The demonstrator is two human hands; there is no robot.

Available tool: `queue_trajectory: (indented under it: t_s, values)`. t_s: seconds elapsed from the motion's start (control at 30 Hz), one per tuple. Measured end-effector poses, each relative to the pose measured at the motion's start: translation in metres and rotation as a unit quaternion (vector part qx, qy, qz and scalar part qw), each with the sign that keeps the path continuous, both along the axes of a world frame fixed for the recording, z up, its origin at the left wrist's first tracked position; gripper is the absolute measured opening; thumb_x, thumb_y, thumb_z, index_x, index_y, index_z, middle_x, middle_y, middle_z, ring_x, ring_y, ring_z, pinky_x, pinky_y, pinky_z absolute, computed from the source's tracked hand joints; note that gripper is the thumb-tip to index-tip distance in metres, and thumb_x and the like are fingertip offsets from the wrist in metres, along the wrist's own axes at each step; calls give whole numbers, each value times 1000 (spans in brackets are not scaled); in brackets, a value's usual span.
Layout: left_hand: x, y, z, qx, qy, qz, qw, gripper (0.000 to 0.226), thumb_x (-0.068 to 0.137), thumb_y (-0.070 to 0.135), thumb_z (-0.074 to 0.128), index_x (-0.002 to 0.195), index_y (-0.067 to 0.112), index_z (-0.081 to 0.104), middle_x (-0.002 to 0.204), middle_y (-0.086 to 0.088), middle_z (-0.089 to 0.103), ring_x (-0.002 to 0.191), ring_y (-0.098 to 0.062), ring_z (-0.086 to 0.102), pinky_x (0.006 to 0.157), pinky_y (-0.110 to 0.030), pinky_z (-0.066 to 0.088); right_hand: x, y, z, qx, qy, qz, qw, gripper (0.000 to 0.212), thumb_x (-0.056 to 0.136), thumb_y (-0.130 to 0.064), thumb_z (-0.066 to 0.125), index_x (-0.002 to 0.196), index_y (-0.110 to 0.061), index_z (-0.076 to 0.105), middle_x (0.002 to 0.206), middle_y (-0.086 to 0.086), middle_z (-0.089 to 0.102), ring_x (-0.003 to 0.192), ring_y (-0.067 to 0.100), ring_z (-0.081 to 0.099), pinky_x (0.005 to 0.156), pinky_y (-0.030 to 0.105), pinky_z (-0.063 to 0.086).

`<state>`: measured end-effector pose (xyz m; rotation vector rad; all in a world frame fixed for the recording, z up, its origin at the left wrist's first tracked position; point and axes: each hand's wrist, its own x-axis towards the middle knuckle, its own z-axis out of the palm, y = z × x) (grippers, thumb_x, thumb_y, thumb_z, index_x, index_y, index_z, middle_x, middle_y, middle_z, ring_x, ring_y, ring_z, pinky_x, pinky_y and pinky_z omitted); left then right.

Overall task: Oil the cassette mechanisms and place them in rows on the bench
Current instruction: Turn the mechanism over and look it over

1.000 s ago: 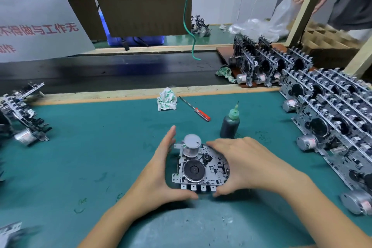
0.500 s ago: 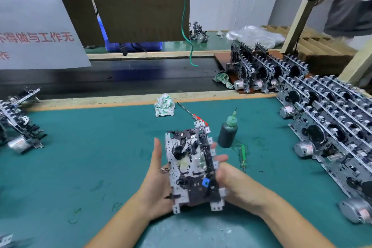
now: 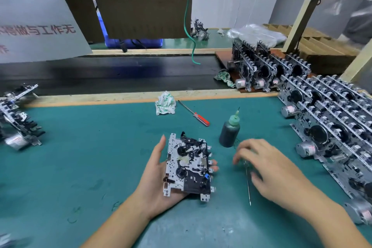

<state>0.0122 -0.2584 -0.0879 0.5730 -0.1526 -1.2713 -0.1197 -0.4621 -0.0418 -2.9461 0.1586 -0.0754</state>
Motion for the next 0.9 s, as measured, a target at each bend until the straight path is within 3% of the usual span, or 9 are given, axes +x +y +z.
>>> queue_trajectory:
  t_s: [0.1, 0.17, 0.23, 0.3, 0.37, 0.43, 0.53, 0.7, 0.9]
  values:
    - [1, -2, -2, 23, 14, 12, 1000, 88, 72, 65, 54, 126, -4, 57, 135, -33, 46, 125, -43, 48, 109, -49, 33, -3, 1, -7, -26, 64, 91, 993, 25, 79, -22, 47, 98, -38, 49, 103, -26, 37, 105, -4, 31, 100, 13, 18]
    - [2, -2, -1, 37, 19, 16, 999, 88, 73, 66, 53, 126, -4, 57, 134, -33, 47, 124, -42, 49, 109, -49, 35, -1, 0, -10, -27, 65, 95, 993, 8, 84, -34, 51, 91, -37, 49, 90, -25, 38, 93, -5, 31, 96, 11, 21]
    - [2, -3, 1, 49, 20, 24, 998, 87, 73, 65, 53, 126, -4, 57, 133, -33, 48, 122, -42, 51, 108, -48, 36, 3, -5, -7, -14, 69, 92, 993, 8, 89, -38, 53, 86, -37, 46, 85, -25, 42, 90, -5, 34, 89, 10, 26]
    - [1, -3, 1, 59, 15, 29, 998, 86, 74, 66, 50, 125, -3, 58, 133, -33, 49, 119, -42, 54, 106, -48, 37, 6, -6, -2, 90, 85, 59, 991, 14, 95, -33, 50, 84, -35, 42, 82, -18, 53, 86, -2, 44, 80, 14, 34]
    - [1, -3, 0, 72, 12, 28, 997, 85, 77, 67, 47, 125, -2, 59, 132, -32, 50, 117, -42, 55, 104, -47, 41, 7, -1, 2, 282, 91, 38, 954, 13, 99, -26, 45, 86, -28, 42, 69, -9, 58, 67, 3, 47, 67, 16, 37]
    - [1, -4, -1, 81, 11, 30, 996, 83, 78, 67, 45, 121, -2, 62, 129, -30, 53, 112, -40, 59, 98, -48, 46, 12, 10, 3, 415, 84, 28, 905, 12, 100, -24, 42, 88, -23, 43, 55, -5, 47, 53, 11, 36, 54, 17, 33]
    - [2, -4, -3, 98, 5, 42, 994, 78, 78, 67, 46, 112, 0, 69, 124, -24, 60, 105, -34, 64, 95, -43, 49, 25, 26, 0, 498, 100, -15, 861, 25, 100, -24, 42, 77, -16, 49, 46, -6, 33, 44, 10, 22, 42, 17, 23]
    - [1, -6, -5, 107, 0, 44, 993, 76, 78, 67, 45, 106, 2, 72, 117, -20, 65, 99, -30, 67, 87, -37, 54, 36, 31, 4, 540, 181, -23, 822, 44, 100, -29, 41, 62, -14, 56, 44, -2, 38, 40, 8, 24, 40, 16, 20]
    - [2, -8, -3, 105, -18, 34, 994, 71, 77, 65, 48, 108, 6, 72, 120, -18, 64, 103, -28, 65, 91, -37, 52, 38, 32, -1, 519, 194, -19, 832, 44, 100, -29, 41, 60, -16, 54, 45, -5, 43, 39, 9, 39, 40, 18, 28]
